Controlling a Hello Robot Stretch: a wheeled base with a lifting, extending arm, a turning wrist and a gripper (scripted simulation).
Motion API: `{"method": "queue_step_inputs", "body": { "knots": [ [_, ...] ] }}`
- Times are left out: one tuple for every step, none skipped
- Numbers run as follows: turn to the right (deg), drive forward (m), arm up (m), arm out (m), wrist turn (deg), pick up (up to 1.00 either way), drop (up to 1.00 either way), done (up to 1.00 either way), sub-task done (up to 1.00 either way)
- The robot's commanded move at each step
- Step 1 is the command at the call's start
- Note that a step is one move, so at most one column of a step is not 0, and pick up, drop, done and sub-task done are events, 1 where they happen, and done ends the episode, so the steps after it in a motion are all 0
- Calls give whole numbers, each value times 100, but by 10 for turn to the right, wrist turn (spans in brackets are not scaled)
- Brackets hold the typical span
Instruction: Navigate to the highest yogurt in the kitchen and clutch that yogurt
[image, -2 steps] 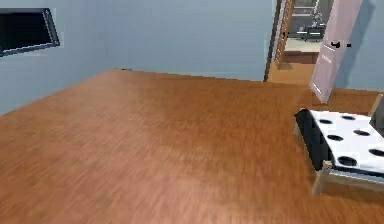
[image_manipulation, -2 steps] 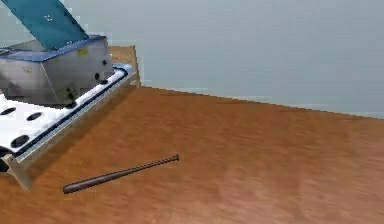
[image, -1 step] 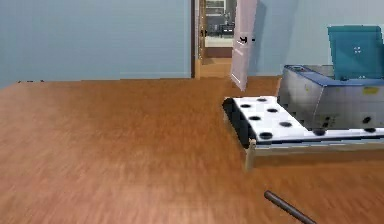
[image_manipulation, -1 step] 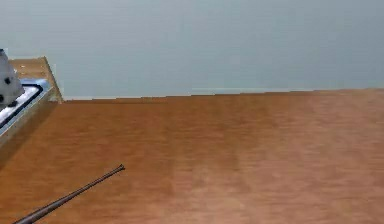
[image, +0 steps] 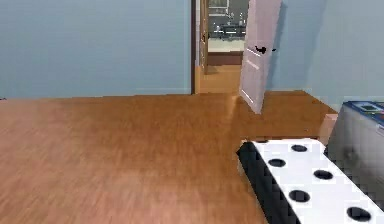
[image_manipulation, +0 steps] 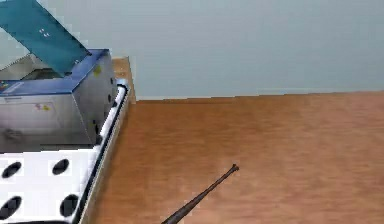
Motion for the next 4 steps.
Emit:
{"method": "queue_step_inputs", "body": {
  "knots": [
    [0,100,0,0,0,0,0,0,0],
    [0,65,0,0,0,0,0,0,0],
    [120,0,0,0,0,0,0,0,0],
    [0,100,0,0,0,0,0,0,0]
  ]
}}
